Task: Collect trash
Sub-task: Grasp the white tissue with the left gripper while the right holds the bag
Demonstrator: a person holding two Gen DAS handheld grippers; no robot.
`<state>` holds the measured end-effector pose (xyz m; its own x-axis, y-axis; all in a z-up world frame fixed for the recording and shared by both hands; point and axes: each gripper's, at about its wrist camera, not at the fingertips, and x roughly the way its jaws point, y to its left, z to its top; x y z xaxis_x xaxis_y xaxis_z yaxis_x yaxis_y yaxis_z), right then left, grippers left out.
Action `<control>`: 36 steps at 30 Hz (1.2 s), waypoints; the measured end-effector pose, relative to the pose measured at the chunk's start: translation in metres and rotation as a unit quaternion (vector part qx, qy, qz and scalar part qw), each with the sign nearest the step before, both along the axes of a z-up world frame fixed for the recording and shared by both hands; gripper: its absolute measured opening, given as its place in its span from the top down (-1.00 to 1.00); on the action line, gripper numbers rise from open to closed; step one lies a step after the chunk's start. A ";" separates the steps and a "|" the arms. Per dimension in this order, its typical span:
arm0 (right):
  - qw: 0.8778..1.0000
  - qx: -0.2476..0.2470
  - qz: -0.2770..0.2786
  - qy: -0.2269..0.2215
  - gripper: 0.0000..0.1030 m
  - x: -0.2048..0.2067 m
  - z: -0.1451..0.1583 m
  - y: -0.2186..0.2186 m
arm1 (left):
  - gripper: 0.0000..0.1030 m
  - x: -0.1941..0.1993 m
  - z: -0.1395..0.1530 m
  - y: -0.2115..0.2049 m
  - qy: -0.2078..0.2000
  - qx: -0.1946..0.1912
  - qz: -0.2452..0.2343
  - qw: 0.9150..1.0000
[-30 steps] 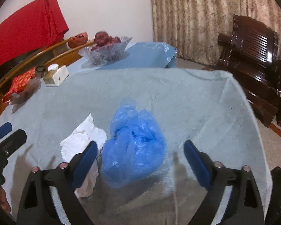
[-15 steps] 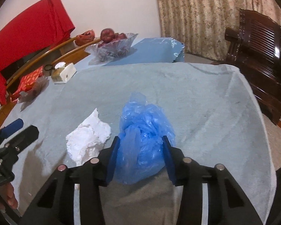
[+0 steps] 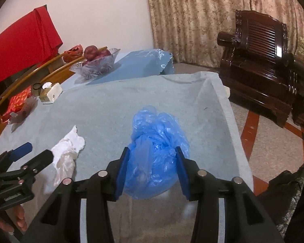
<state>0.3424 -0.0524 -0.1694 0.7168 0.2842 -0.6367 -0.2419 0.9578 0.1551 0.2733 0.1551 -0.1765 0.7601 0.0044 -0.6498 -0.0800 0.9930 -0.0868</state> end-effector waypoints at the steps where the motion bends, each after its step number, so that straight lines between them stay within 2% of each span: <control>1: 1.000 -0.002 0.000 0.000 0.15 -0.001 -0.001 -0.001 | -0.81 0.002 -0.002 -0.002 0.002 -0.002 0.001 1.000; 11: 1.000 0.008 -0.003 0.009 0.15 -0.001 -0.011 -0.006 | -0.75 0.022 -0.023 -0.011 0.053 0.004 0.004 0.999; 13: 1.000 0.009 -0.003 0.011 0.15 -0.001 -0.012 -0.006 | -0.50 0.026 -0.027 -0.010 0.069 -0.003 -0.001 0.998; 15: 1.000 0.009 -0.002 0.011 0.15 -0.001 -0.013 -0.006 | -0.42 0.032 -0.032 -0.009 0.087 -0.006 -0.001 0.996; 17: 1.000 0.008 -0.003 0.011 0.15 -0.001 -0.012 -0.006 | -0.28 0.031 -0.032 -0.009 0.084 -0.008 -0.004 0.996; 20: 1.000 0.007 -0.004 0.010 0.15 -0.001 -0.012 -0.006 | 0.15 0.030 -0.031 -0.008 0.079 -0.020 -0.012 0.997; 22: 1.000 0.006 -0.004 0.009 0.15 -0.003 -0.012 -0.006 | 0.57 0.029 -0.030 -0.007 0.074 -0.028 -0.018 0.997; 23: 1.000 0.006 -0.003 0.009 0.15 -0.004 -0.011 -0.005 | 0.65 0.028 -0.030 -0.008 0.073 -0.026 -0.020 0.997; 28: 1.000 0.003 0.000 0.005 0.15 -0.011 -0.008 -0.006 | 0.70 0.020 -0.020 -0.013 0.051 -0.018 -0.026 0.998; 36: 1.000 0.016 -0.006 -0.013 0.15 -0.027 0.012 -0.014 | 0.71 -0.003 0.012 -0.018 0.015 -0.018 -0.026 0.999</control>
